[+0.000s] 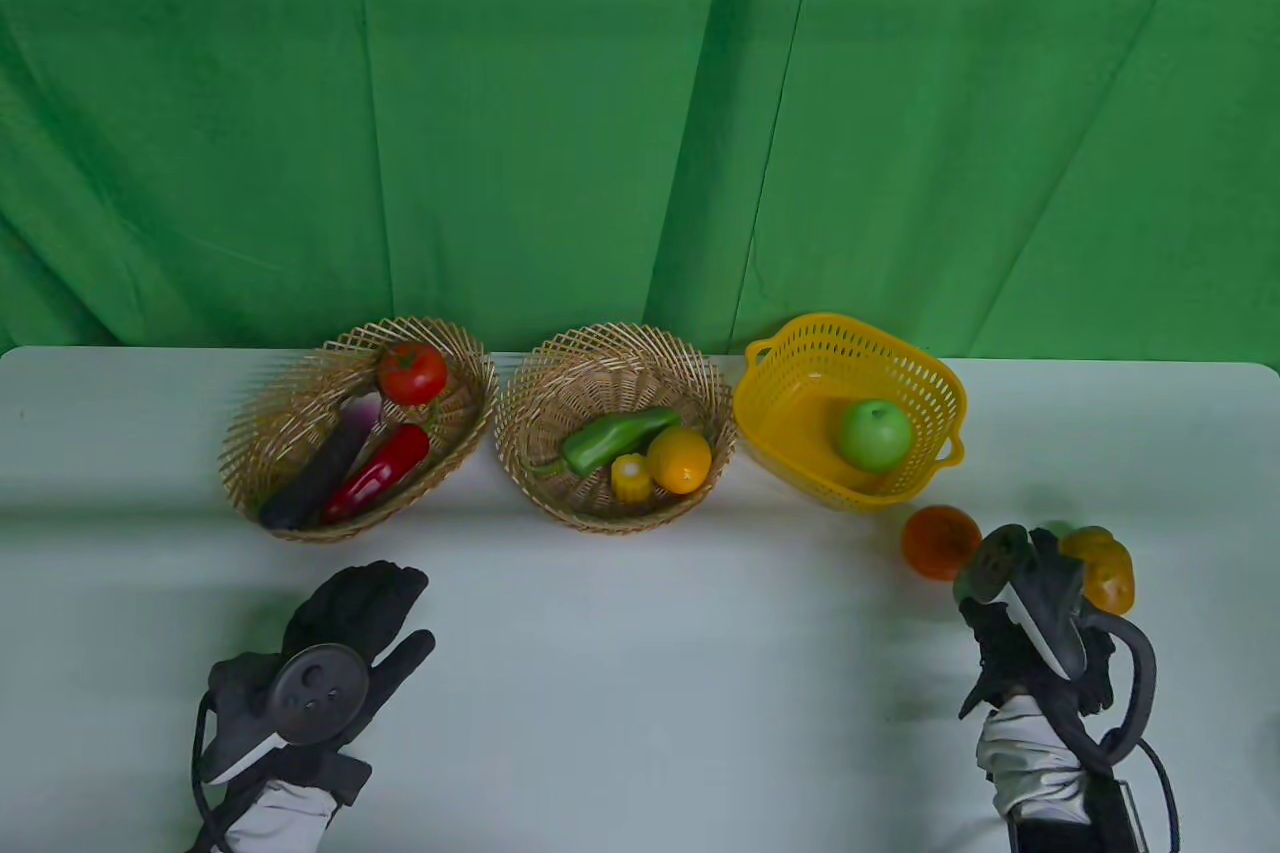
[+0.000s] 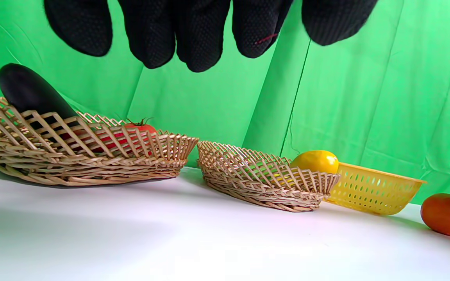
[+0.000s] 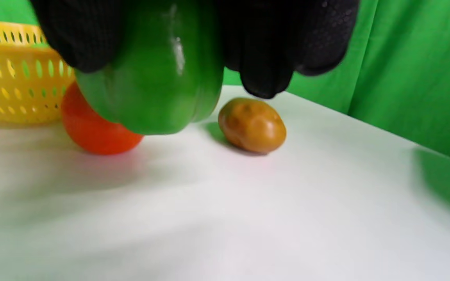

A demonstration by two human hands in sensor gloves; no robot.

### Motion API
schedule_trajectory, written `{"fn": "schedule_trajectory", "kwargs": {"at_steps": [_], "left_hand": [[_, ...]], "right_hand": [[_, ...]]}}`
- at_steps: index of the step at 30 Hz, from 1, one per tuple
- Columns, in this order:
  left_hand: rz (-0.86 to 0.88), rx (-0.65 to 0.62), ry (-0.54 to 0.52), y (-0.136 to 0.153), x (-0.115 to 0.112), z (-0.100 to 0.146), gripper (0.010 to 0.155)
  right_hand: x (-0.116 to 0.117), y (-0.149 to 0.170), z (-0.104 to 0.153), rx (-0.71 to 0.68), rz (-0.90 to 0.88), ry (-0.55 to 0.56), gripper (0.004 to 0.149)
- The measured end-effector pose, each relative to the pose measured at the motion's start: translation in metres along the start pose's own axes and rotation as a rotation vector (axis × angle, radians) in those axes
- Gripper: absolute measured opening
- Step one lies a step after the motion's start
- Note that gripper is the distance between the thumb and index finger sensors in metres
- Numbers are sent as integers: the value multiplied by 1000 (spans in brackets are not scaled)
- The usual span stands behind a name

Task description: Place 10 objects into 3 containers, with green background

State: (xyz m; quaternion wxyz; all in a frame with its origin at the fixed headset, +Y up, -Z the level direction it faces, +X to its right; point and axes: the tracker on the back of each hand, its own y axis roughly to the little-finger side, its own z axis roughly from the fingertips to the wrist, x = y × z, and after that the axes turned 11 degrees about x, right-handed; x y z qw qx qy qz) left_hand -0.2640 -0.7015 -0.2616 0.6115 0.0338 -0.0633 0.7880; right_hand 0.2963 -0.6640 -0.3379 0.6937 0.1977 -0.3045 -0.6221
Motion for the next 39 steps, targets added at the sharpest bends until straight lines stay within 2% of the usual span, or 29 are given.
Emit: {"fn": "schedule_trajectory", "kwargs": {"at_steps": [9, 15, 28, 39], "left_hand": [[3, 4, -1, 1, 0, 0, 64], [10, 11, -5, 3, 1, 0, 64], [22, 36, -7, 10, 2, 0, 64], [9, 48, 11, 11, 0, 0, 64]], "right_hand": [[-38, -30, 9, -75, -71, 148, 94], [-47, -60, 11, -109, -103, 193, 94], [-34, -117, -3, -136, -140, 196, 93], [-19, -126, -16, -147, -137, 167, 91]]}}
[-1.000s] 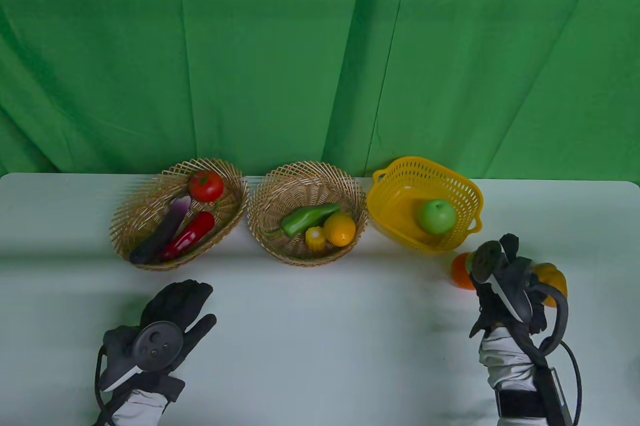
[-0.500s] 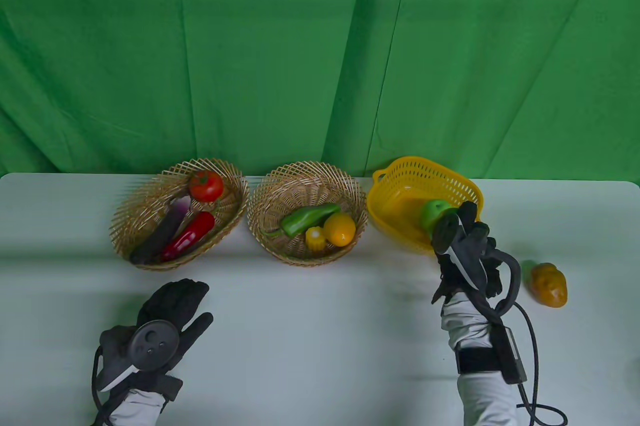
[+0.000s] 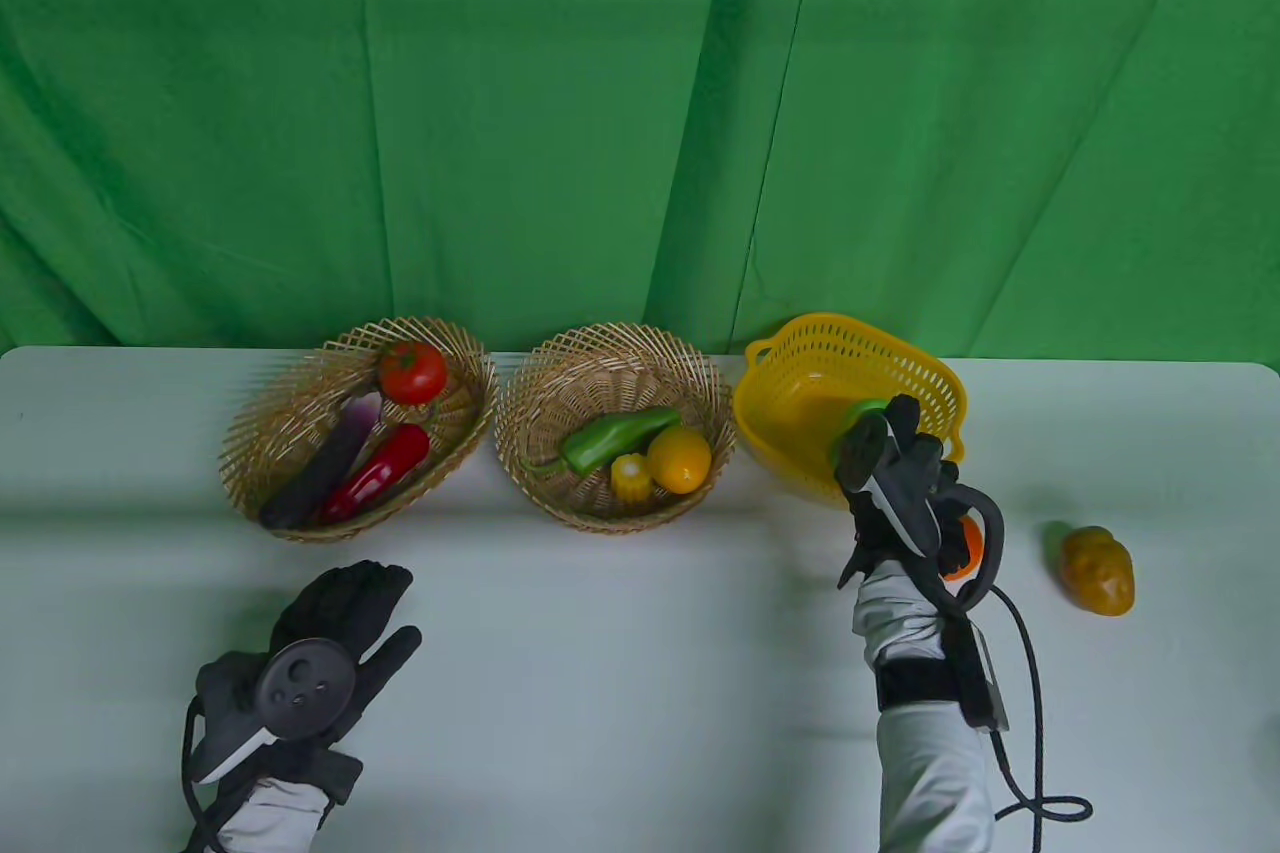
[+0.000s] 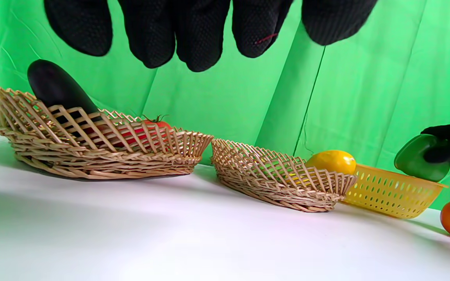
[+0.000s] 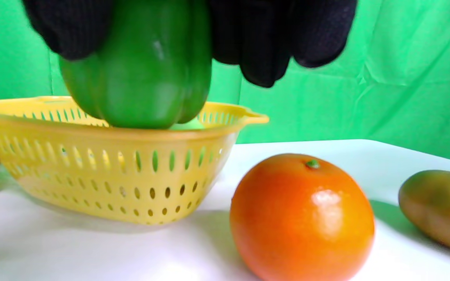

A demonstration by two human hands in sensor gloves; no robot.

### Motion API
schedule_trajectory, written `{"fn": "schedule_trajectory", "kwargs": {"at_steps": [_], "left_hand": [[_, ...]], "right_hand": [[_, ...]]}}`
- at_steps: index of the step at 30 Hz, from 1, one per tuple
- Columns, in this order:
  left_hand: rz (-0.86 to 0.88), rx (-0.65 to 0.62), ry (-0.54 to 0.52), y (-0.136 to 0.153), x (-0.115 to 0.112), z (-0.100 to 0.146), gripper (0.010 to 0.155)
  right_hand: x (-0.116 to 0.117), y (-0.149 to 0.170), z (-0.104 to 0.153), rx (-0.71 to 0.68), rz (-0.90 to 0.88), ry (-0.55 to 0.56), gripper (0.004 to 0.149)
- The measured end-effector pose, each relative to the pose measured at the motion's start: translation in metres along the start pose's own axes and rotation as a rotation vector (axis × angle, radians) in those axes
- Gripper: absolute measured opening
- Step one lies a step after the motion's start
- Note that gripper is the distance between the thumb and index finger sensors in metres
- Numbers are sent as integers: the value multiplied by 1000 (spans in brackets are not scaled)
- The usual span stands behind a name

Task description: Place 10 objects into 3 containers, with green background

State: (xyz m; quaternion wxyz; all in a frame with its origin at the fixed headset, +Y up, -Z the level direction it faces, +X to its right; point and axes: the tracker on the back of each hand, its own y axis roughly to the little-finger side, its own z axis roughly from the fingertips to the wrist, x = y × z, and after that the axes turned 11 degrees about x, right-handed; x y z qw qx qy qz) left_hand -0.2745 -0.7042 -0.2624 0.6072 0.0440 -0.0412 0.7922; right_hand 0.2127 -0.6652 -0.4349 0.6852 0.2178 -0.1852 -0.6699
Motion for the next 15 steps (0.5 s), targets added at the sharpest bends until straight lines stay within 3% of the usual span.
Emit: {"fn": "schedule_trajectory", "kwargs": {"at_steps": [15], "left_hand": [[-3, 2, 1, 0, 0, -1, 64]], "right_hand": [[8, 43, -6, 32, -106, -41, 89]]}}
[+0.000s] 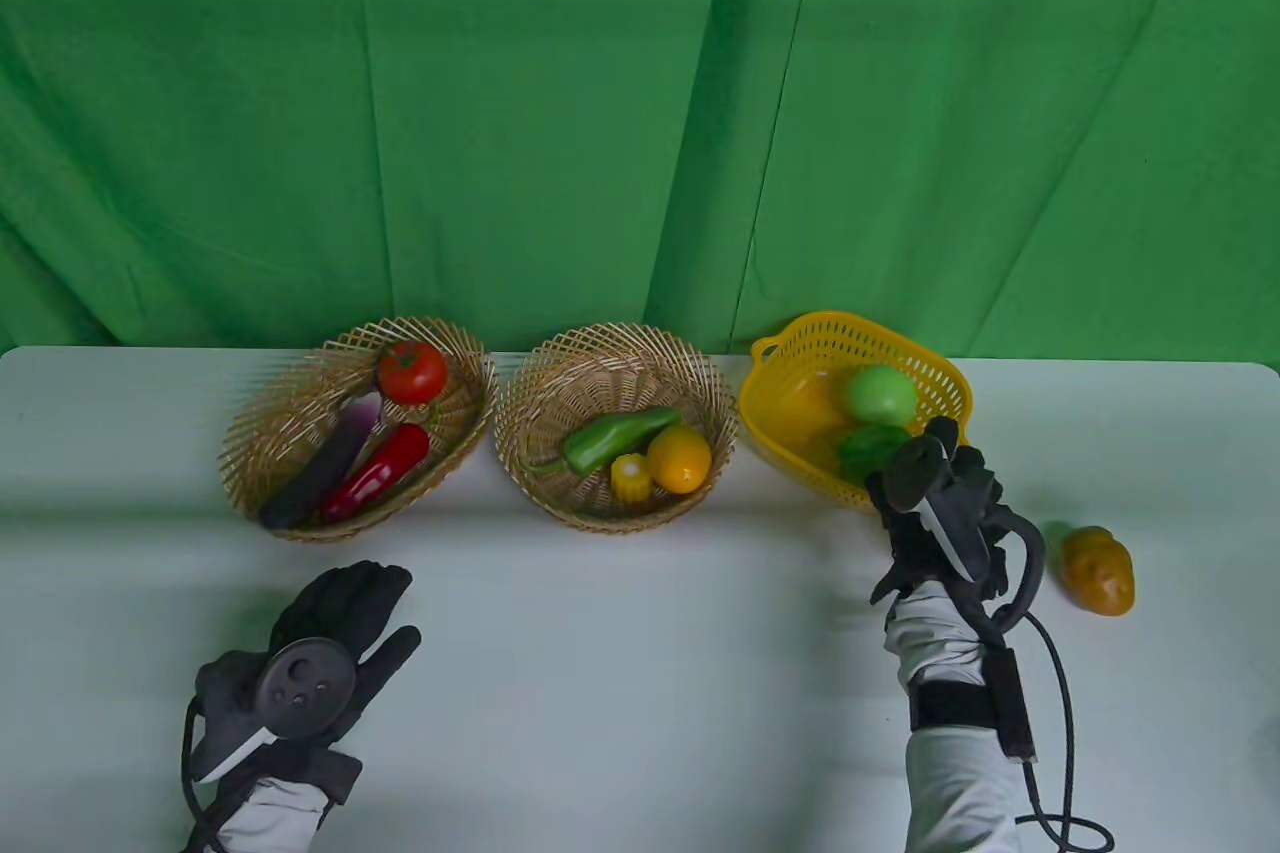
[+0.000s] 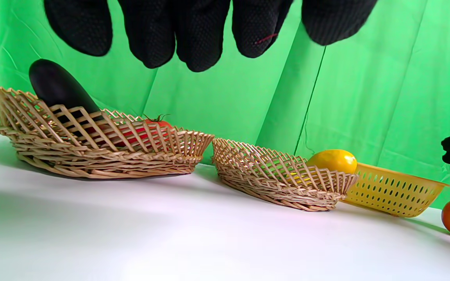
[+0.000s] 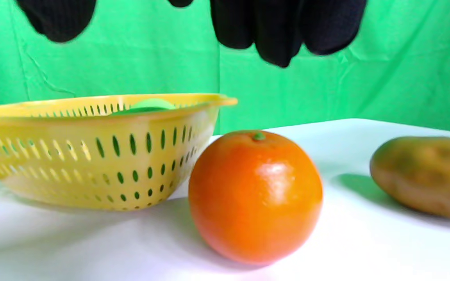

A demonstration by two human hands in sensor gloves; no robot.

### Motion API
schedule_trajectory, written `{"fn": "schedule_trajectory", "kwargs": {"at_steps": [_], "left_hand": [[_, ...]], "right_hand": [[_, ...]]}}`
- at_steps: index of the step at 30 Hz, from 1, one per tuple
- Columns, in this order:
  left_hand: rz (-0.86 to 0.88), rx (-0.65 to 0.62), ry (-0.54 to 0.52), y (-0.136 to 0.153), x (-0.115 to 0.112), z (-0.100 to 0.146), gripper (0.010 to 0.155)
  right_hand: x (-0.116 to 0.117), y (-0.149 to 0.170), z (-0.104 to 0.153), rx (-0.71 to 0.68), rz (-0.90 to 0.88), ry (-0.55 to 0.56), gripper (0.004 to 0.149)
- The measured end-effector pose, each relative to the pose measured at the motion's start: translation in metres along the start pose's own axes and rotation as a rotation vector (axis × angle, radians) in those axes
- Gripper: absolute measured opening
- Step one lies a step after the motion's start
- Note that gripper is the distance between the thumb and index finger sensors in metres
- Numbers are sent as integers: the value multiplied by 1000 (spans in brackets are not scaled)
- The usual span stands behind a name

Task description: Place 10 objects into 3 containers, with green background

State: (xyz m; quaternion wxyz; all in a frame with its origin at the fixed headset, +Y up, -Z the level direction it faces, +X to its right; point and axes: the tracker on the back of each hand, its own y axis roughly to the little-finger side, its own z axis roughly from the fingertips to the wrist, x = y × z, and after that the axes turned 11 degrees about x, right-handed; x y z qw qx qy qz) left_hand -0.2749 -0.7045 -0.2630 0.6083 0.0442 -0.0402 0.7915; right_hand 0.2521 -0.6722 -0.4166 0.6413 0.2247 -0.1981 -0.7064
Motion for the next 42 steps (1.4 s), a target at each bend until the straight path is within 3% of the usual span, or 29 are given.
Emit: {"fn": "schedule_trajectory", "kwargs": {"at_steps": [13, 27, 30, 42], "left_hand": [[-5, -3, 4, -1, -1, -1, 64], [-16, 4, 20, -1, -3, -1, 64], [-18, 4, 22, -2, -3, -1, 64], [-18, 3, 19, -1, -3, -1, 64]], "right_hand": [[28, 40, -7, 63, -71, -127, 95], [64, 39, -14, 128, -20, -211, 89], [67, 39, -14, 139, 9, -165, 87], [61, 40, -16, 140, 53, -175, 86]]}}
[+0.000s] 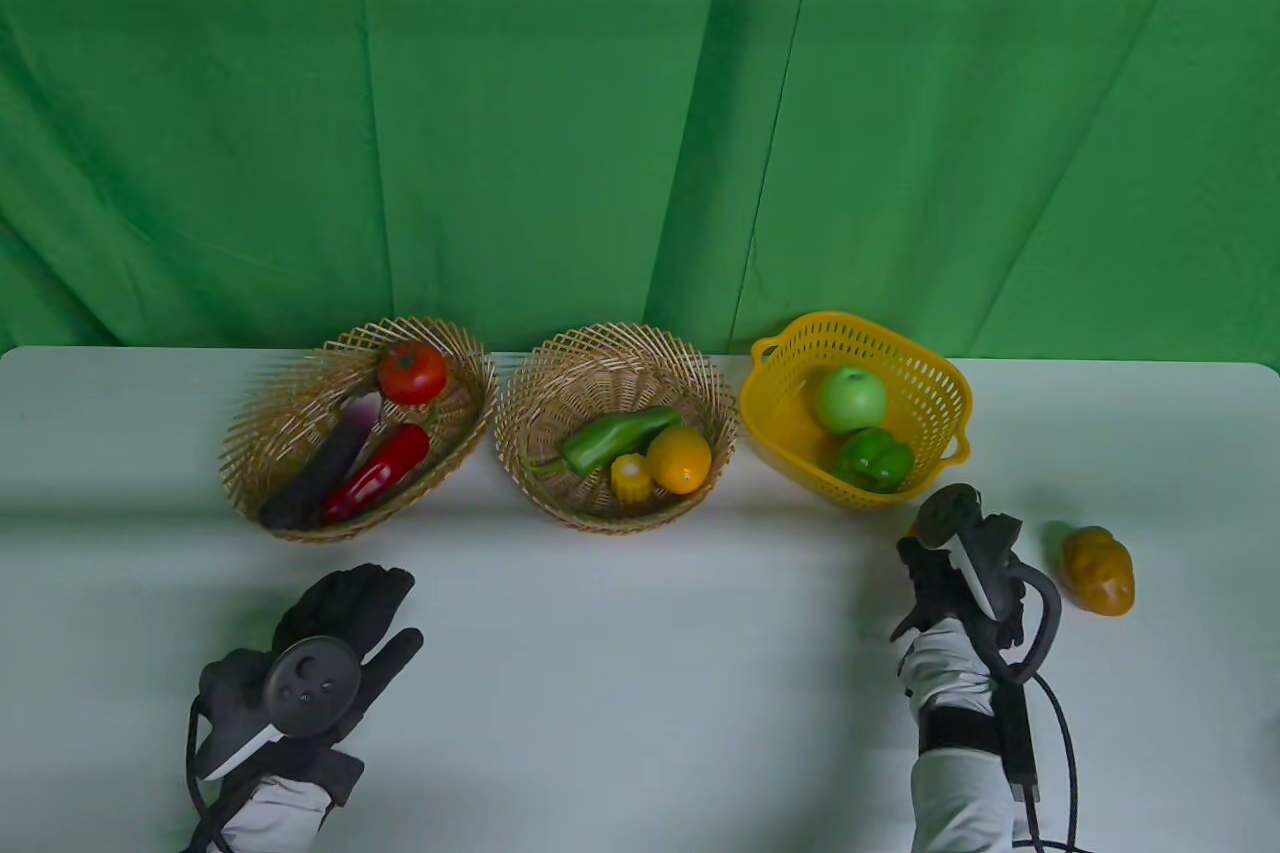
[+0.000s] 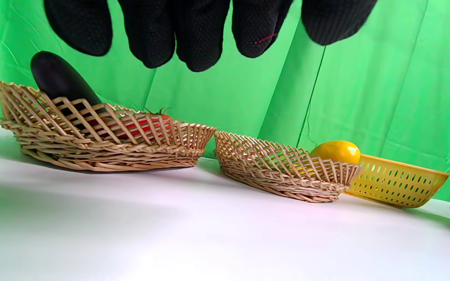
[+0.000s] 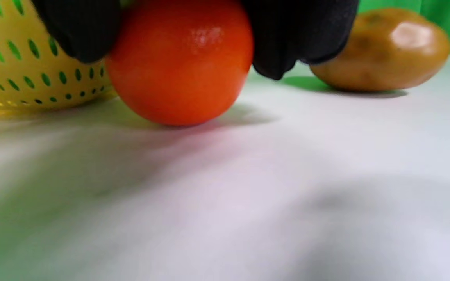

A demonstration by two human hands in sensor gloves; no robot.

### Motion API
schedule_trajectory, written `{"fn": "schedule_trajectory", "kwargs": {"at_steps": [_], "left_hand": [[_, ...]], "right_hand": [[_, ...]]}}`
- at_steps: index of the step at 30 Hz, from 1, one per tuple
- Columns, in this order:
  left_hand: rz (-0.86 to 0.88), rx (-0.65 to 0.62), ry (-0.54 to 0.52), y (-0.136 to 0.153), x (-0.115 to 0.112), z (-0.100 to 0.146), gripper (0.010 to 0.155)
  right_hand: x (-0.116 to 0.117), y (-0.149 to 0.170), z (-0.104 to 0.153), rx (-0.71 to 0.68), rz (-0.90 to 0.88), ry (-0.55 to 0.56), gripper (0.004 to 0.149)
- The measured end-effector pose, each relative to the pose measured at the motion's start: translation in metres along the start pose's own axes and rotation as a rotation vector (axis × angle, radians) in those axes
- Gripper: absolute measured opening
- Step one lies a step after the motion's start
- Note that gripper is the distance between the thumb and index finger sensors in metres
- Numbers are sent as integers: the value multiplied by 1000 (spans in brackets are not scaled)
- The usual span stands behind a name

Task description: Place 10 objects into 3 containers, with green background

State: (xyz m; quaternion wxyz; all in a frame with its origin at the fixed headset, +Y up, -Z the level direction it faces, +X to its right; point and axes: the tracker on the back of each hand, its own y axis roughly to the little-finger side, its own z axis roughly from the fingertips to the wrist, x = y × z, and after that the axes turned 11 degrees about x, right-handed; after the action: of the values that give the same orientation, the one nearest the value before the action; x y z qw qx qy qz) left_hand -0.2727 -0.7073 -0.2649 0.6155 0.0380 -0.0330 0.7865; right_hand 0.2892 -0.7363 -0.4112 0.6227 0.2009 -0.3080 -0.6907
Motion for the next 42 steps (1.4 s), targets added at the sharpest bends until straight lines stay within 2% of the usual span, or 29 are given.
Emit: {"fn": "schedule_trajectory", "kwargs": {"at_steps": [10, 22, 31, 36, 42], "left_hand": [[6, -9, -8, 0, 0, 0, 64], [6, -16, -10, 0, -1, 0, 64], [5, -21, -10, -1, -2, 0, 64], [4, -17, -10, -1, -2, 1, 64], [3, -7, -8, 0, -2, 1, 64]], "right_hand": [[-21, 5, 9, 6, 16, 10, 85], [-63, 1, 28, -46, 6, 116, 85], [-80, -27, 42, -115, -31, 181, 85], [-80, -45, 46, -152, -59, 239, 85], [-74, -74, 49, -192, -64, 230, 85]]}}
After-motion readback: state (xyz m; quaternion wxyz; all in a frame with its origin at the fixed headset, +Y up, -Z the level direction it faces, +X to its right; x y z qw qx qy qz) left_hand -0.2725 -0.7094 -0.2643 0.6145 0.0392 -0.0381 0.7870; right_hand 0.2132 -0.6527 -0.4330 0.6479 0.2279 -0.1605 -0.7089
